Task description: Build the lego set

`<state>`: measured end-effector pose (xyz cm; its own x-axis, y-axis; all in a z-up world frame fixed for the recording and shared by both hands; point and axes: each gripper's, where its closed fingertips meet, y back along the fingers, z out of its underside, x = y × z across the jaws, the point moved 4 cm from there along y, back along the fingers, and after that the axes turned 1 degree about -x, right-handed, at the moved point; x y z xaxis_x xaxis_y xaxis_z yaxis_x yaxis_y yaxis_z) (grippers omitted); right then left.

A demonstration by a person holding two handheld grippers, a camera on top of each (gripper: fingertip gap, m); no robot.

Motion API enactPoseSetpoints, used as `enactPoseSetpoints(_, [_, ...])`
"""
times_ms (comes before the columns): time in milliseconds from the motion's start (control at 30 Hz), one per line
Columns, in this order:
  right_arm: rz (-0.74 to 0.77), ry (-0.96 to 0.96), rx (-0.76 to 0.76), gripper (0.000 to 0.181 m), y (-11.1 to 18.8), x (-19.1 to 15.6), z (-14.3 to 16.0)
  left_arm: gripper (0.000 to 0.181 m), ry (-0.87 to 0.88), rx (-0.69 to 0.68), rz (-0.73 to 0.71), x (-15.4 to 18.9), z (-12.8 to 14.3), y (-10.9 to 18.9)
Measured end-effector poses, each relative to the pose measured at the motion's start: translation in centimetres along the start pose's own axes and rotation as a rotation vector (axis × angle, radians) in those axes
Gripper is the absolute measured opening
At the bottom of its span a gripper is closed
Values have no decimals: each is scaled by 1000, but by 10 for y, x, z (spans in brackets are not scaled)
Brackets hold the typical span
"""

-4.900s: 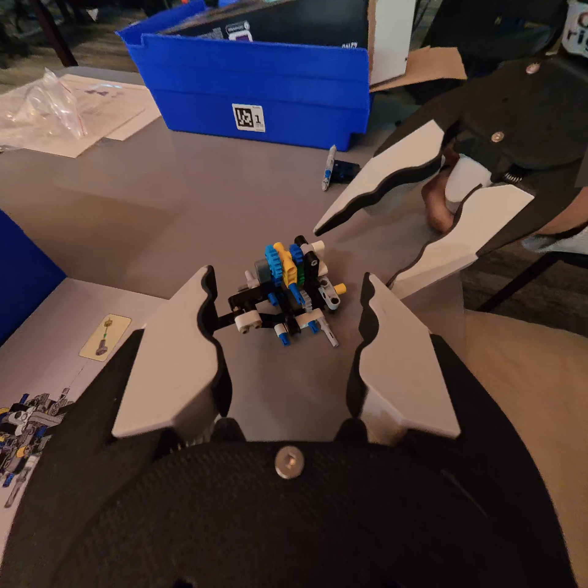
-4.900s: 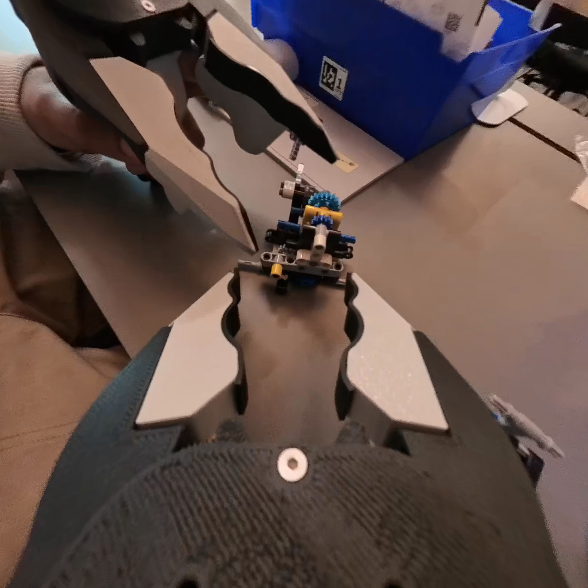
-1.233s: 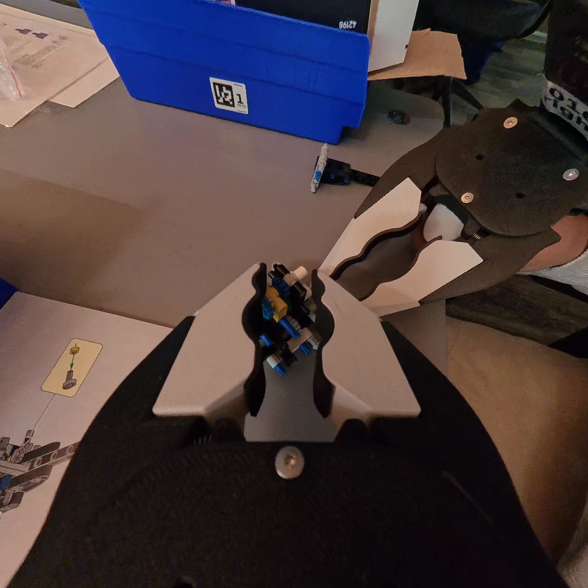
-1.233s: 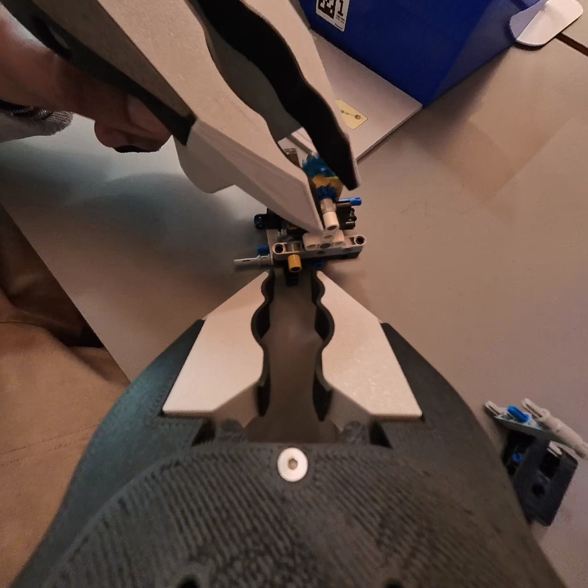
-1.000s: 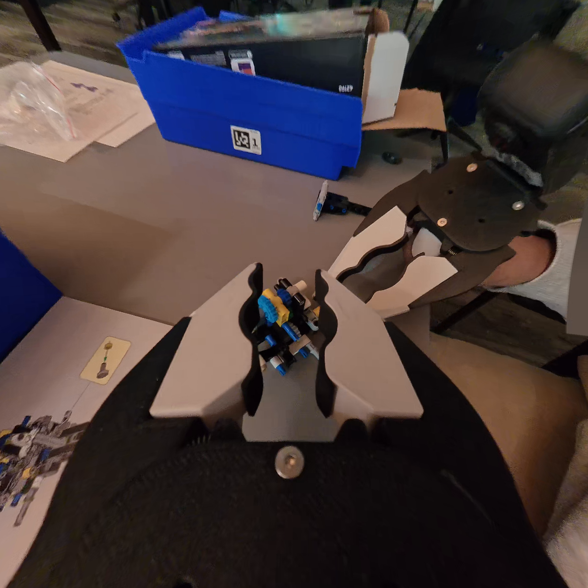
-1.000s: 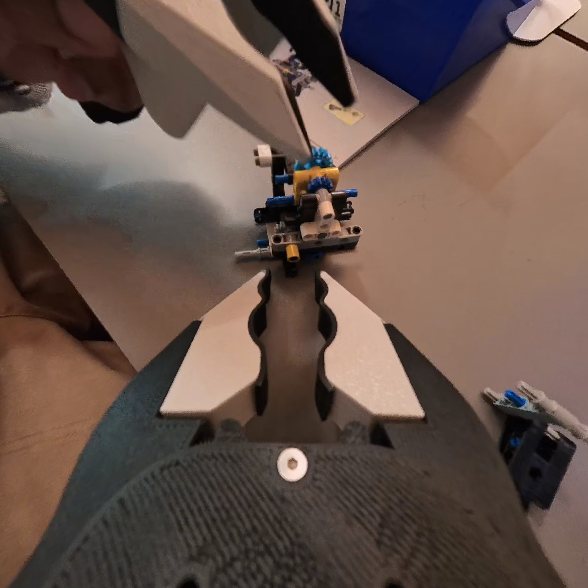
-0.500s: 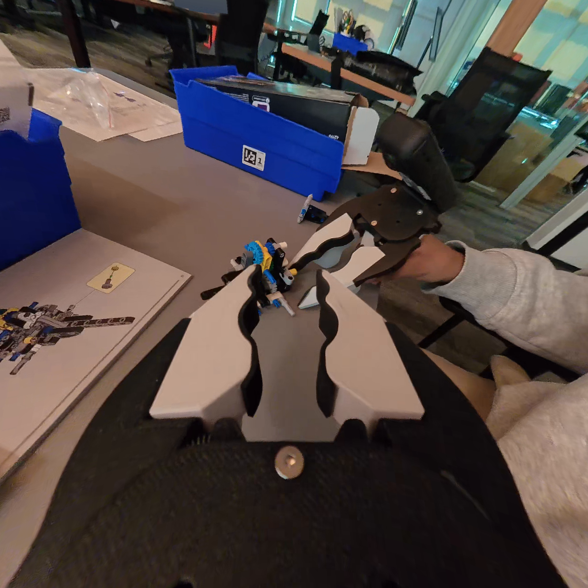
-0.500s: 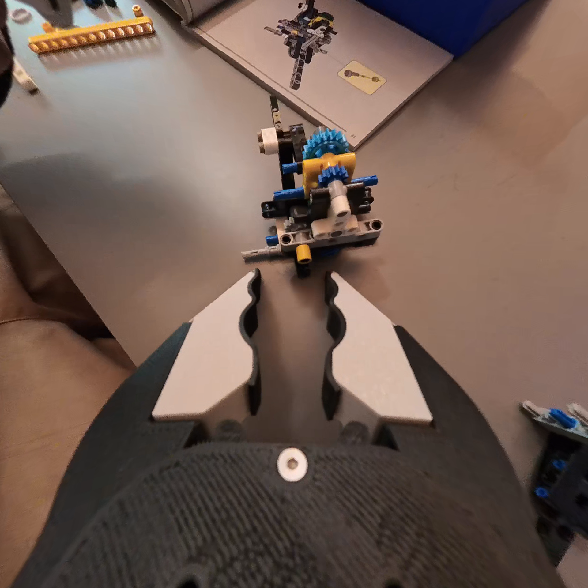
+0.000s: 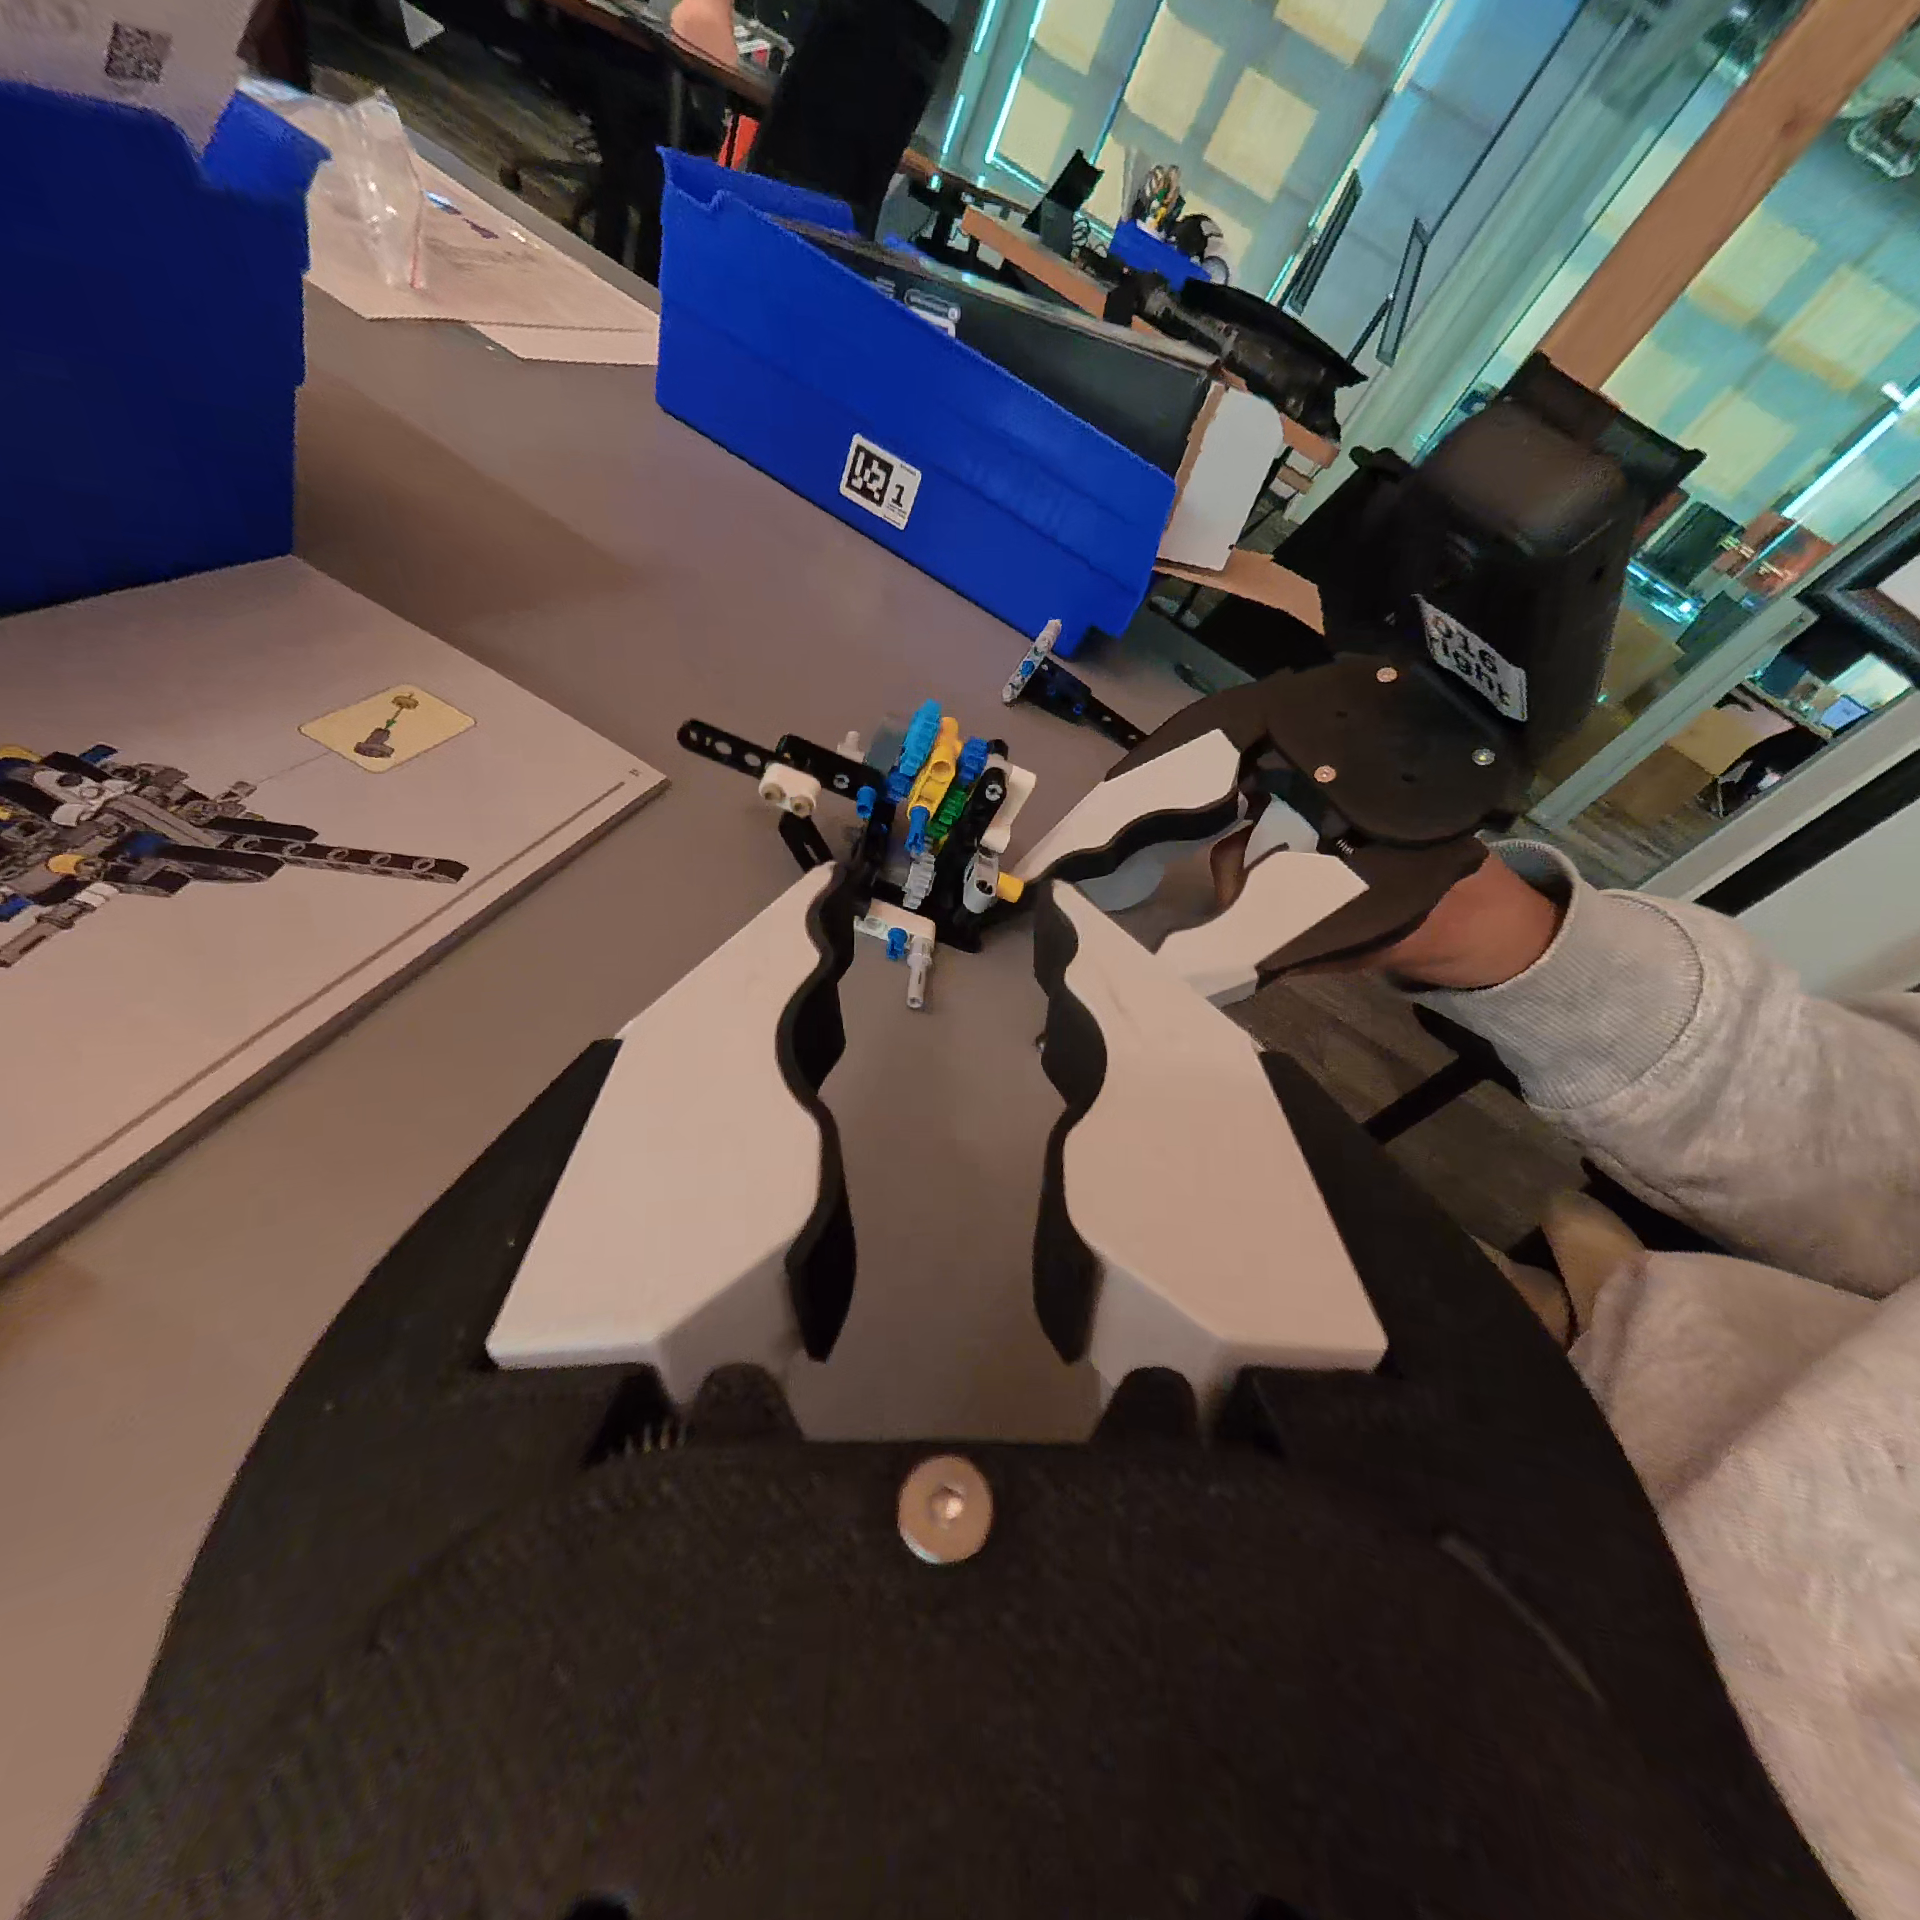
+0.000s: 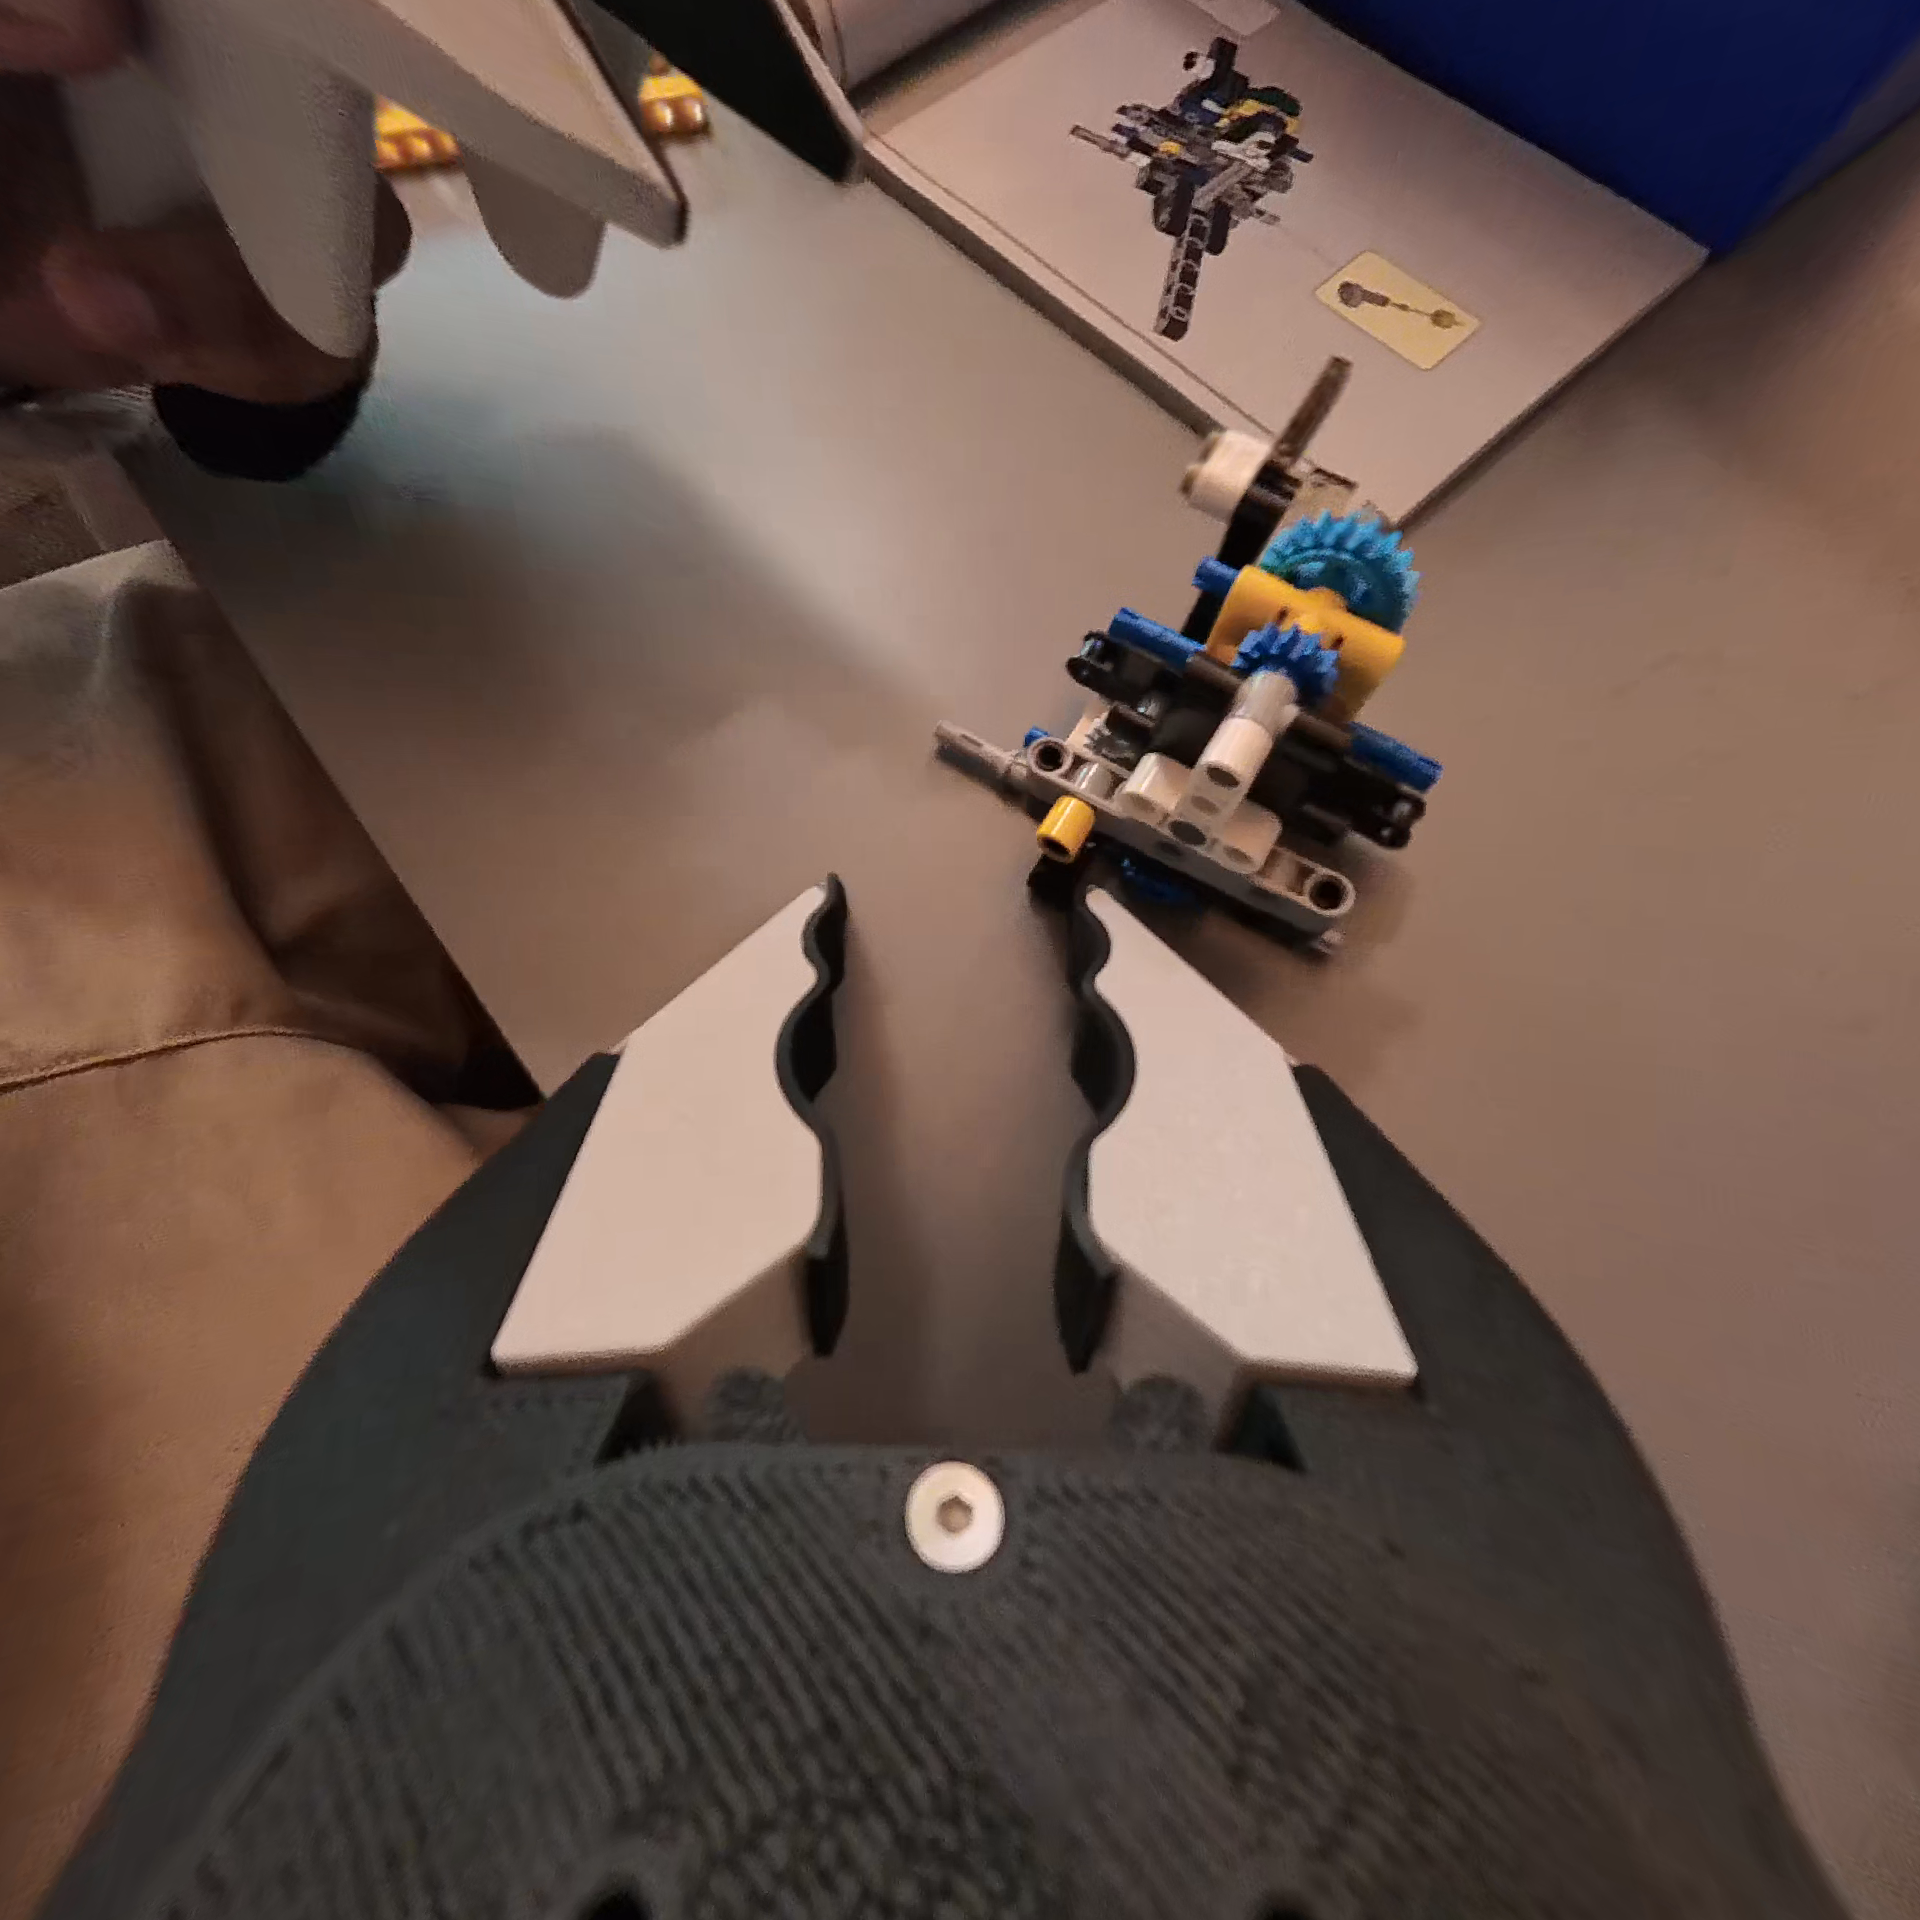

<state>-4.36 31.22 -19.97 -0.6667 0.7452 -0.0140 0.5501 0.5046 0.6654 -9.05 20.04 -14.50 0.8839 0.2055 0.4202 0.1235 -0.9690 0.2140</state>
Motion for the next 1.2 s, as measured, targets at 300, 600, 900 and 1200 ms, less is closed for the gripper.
enactPoseSetpoints(300, [44, -42, 20, 43, 19, 6, 16, 34, 16, 12, 21, 7, 3, -7])
enactPoseSetpoints(600, [163, -81, 160, 37, 39, 41, 11, 35, 102, 9, 34, -1, 4, -8])
enactPoseSetpoints(900, [61, -458, 653, 33, 82, 65, -28, 29, 161, 30, 59, -5, 2, -6])
enactPoseSetpoints(1200, [134, -397, 545, 32, 77, 75, -18, 30, -27, 123, 75, 14, -6, 1])
